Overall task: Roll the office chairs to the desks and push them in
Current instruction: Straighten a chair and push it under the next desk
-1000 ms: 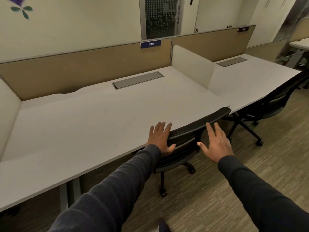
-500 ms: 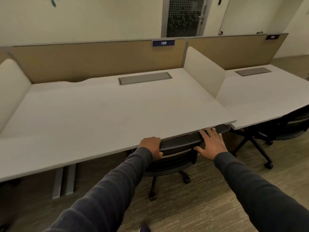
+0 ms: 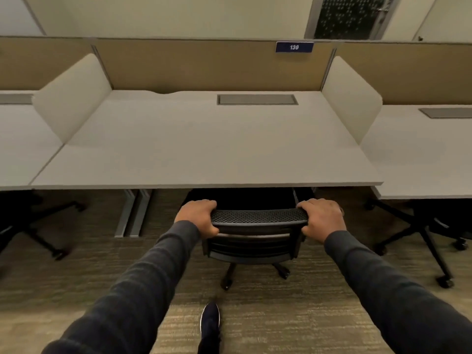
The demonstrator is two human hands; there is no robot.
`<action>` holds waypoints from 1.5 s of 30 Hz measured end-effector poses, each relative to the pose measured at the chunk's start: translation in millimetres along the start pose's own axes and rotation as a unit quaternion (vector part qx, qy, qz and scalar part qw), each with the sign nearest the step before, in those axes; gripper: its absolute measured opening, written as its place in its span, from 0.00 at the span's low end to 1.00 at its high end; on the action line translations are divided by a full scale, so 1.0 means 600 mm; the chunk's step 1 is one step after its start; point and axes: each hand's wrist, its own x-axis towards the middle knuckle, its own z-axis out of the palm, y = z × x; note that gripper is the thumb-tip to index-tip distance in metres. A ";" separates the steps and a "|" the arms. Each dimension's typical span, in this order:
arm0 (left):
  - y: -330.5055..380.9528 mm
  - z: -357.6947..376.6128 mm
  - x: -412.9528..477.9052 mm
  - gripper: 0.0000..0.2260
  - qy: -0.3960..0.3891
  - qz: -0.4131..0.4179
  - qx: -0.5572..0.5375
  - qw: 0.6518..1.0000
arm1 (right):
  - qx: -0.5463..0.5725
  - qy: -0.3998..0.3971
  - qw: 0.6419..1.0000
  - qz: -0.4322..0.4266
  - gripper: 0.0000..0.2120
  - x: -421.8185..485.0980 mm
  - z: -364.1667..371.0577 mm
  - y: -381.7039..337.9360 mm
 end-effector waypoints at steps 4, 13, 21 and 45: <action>-0.025 -0.001 -0.057 0.16 0.016 -0.041 0.002 0.999 | -0.005 0.033 0.998 -0.045 0.23 -0.017 -0.001 -0.038; -0.067 -0.019 -0.095 0.15 0.010 -0.077 0.013 0.997 | 0.028 0.074 0.993 -0.088 0.21 -0.007 0.011 -0.089; -0.108 -0.031 -0.057 0.15 0.022 -0.083 0.023 0.996 | 0.025 0.053 0.994 -0.089 0.22 0.055 0.003 -0.120; -0.291 -0.064 0.104 0.14 -0.025 -0.041 0.026 0.998 | 0.045 0.044 0.997 -0.044 0.24 0.217 0.003 -0.234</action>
